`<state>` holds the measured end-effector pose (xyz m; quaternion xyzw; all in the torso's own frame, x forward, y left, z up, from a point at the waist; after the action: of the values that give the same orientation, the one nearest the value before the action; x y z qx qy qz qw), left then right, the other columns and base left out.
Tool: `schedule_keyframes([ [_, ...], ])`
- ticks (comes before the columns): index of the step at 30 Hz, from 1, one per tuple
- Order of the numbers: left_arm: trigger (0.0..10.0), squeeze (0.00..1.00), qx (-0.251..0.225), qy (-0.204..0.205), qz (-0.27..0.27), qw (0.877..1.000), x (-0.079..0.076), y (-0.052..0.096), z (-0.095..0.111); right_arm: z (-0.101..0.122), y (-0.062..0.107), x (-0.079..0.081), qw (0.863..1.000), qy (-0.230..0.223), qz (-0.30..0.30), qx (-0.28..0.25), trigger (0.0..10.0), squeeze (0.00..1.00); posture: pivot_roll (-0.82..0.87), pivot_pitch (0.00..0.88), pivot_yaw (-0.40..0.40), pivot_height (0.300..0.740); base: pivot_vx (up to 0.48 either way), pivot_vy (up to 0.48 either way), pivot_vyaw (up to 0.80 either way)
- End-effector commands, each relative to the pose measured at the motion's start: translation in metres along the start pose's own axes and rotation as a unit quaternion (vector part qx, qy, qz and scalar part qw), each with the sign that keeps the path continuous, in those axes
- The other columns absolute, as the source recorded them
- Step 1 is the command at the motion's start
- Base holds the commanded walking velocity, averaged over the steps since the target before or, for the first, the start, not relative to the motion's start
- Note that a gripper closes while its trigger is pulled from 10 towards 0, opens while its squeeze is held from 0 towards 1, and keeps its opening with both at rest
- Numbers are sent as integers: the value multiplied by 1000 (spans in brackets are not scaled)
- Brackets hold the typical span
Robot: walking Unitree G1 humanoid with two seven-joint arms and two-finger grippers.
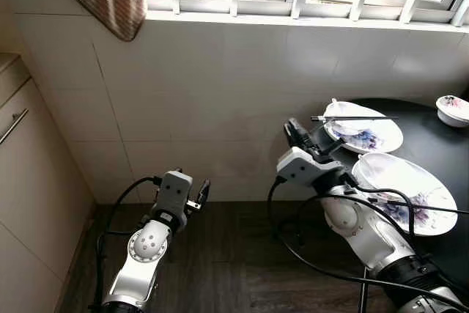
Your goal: Kitchen organization
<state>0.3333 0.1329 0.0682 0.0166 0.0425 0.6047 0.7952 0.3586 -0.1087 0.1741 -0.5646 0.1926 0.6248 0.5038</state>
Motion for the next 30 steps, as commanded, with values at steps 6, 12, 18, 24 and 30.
schedule_keyframes([
  [6,10000,0,-19,-1,17,1000,6,2,5,14,-4,0,1000,-6,4,-22,10000,0,32,0,-68,740,0,0,233],
  [12,10000,0,-30,-21,47,998,15,4,14,16,-4,5,1000,-18,11,-18,10000,0,41,0,-67,740,0,47,800],
  [18,10000,0,-67,-60,94,991,26,11,35,12,-5,5,998,-55,6,3,10000,8,45,0,-65,740,0,344,800],
  [24,10000,0,-103,-130,129,978,31,9,63,5,-7,3,994,-103,-4,32,10000,63,51,0,-64,740,0,0,800],
  [30,10000,0,-166,-190,138,958,26,7,100,1,-13,-11,989,-134,-41,49,10000,110,55,0,-60,740,0,0,800],
])
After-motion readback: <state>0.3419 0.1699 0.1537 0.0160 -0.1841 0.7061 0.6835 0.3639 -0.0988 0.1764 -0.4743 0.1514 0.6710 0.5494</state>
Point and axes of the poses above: a point about 5 cm out from each wrist's last joint towards the gripper, its own y axis pointing back from the gripper into the wrist, its own z axis along the axis of the wrist's last joint, x = y × z, the point moved 5 cm from there along -y, pointing out of the wrist towards the gripper, and after that the axes turned 13 degrees about y, right-handed, at the moved point
